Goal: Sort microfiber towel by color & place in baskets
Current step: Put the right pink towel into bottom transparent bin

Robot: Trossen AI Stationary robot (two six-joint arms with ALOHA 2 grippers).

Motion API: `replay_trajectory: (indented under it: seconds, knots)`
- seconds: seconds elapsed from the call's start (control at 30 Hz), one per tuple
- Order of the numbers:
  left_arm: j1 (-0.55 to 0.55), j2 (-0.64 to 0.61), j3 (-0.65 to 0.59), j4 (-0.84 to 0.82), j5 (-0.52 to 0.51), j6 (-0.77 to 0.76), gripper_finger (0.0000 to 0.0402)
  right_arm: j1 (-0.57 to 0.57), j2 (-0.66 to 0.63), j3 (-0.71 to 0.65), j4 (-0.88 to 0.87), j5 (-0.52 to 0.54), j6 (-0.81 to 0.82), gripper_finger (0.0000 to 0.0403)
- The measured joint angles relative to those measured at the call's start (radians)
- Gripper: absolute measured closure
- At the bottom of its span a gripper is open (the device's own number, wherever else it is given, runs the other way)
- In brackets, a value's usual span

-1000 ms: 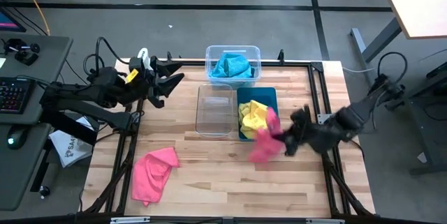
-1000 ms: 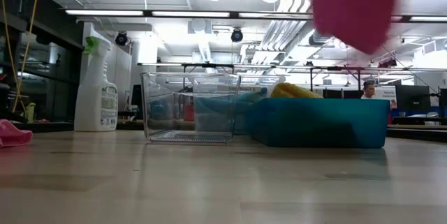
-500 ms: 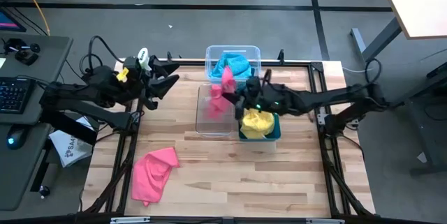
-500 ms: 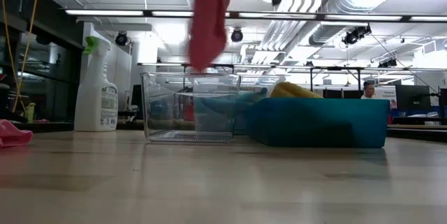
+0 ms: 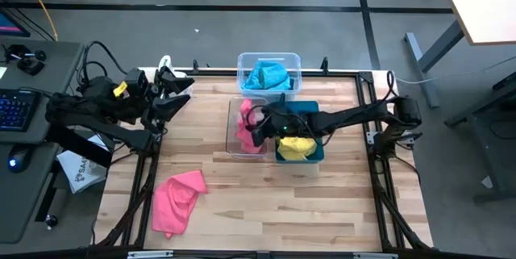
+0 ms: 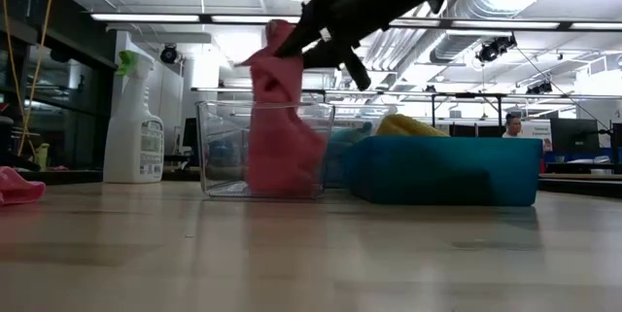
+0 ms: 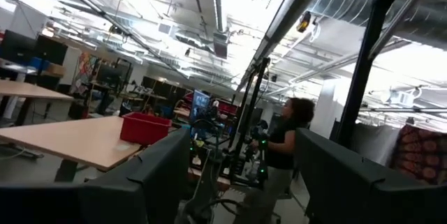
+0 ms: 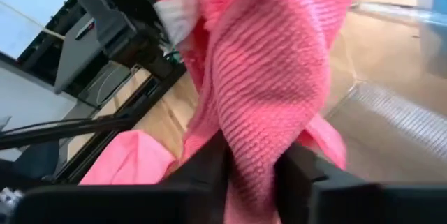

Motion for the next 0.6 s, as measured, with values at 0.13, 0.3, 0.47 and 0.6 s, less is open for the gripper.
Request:
replay_trajectory:
  seconds: [0.13, 0.3, 0.47, 0.6]
  knots:
    - [0.000, -0.011, 0.000, -0.030, 0.000, 0.002, 0.0159, -0.016, 0.004, 0.026, -0.008, -0.009, -0.027, 0.0245]
    - [0.000, -0.011, 0.000, -0.117, -0.041, 0.003, 0.0159, -0.040, 0.004, 0.146, -0.165, -0.077, -0.142, 0.0136]
    - [0.000, -0.006, 0.000, -0.211, -0.062, -0.024, 0.0159, -0.065, 0.011, 0.268, -0.475, -0.181, -0.245, 0.0070]
    - [0.000, 0.001, 0.000, -0.239, -0.064, -0.033, 0.0159, -0.072, 0.003, 0.315, -0.592, -0.179, -0.261, 0.0061]
